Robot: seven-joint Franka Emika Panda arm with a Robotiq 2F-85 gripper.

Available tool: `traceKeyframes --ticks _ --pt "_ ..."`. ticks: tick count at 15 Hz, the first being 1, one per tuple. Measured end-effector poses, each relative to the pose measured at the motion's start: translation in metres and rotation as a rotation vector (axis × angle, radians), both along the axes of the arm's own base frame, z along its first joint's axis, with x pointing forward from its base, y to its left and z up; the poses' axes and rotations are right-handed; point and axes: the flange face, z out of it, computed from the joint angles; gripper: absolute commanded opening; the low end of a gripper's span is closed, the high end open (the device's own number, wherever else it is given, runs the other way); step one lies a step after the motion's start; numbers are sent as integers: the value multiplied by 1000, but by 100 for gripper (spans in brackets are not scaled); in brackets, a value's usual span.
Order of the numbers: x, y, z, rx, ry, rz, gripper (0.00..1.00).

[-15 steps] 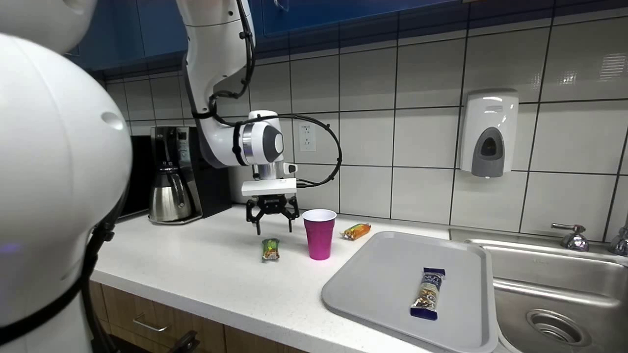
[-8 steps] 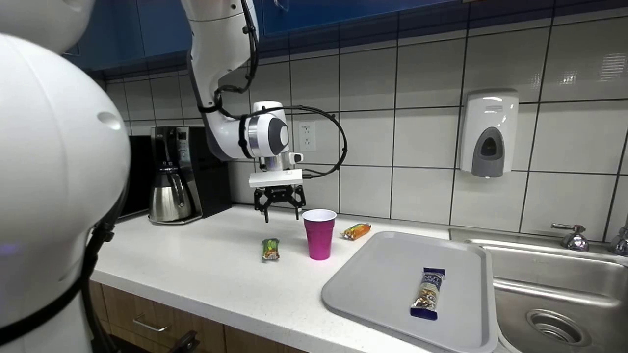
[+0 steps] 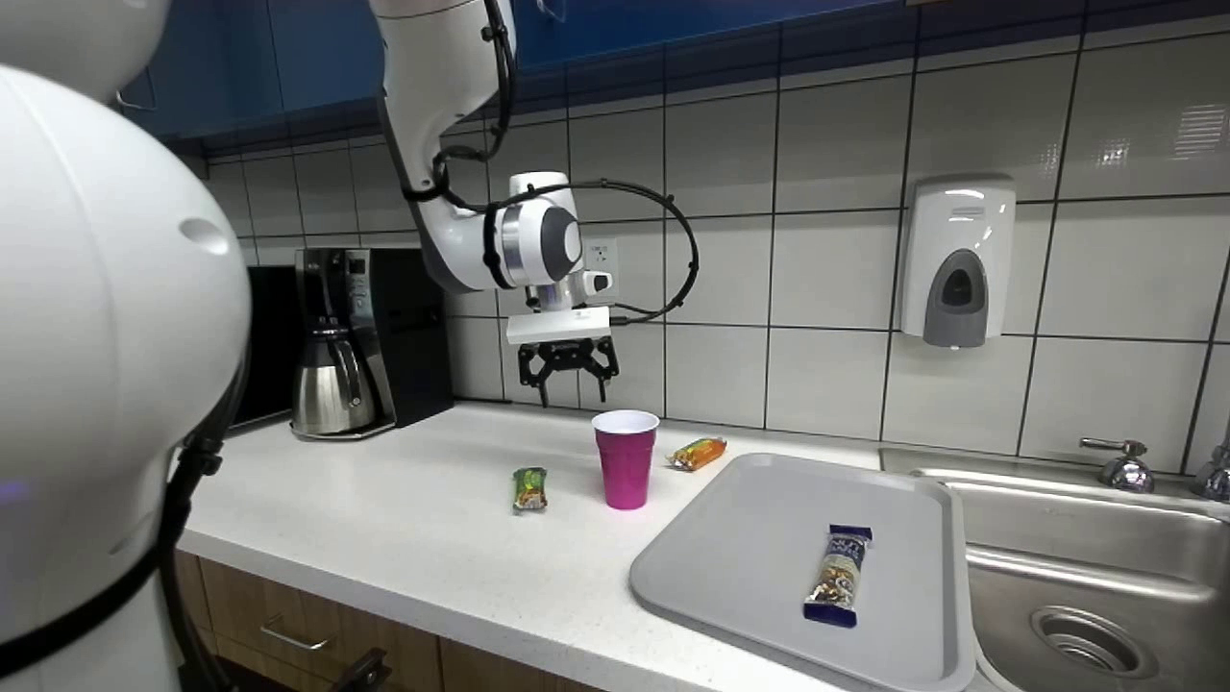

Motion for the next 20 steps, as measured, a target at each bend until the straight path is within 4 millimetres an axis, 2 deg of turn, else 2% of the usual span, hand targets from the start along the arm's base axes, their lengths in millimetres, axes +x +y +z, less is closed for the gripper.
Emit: traceKeyframes --ticks 10,15,20 --pt "9 -45 43 3 -75 -146 100" --pt "9 -74 42 -1 -71 -220 100" --pt "4 -113 34 -11 -54 -294 100"
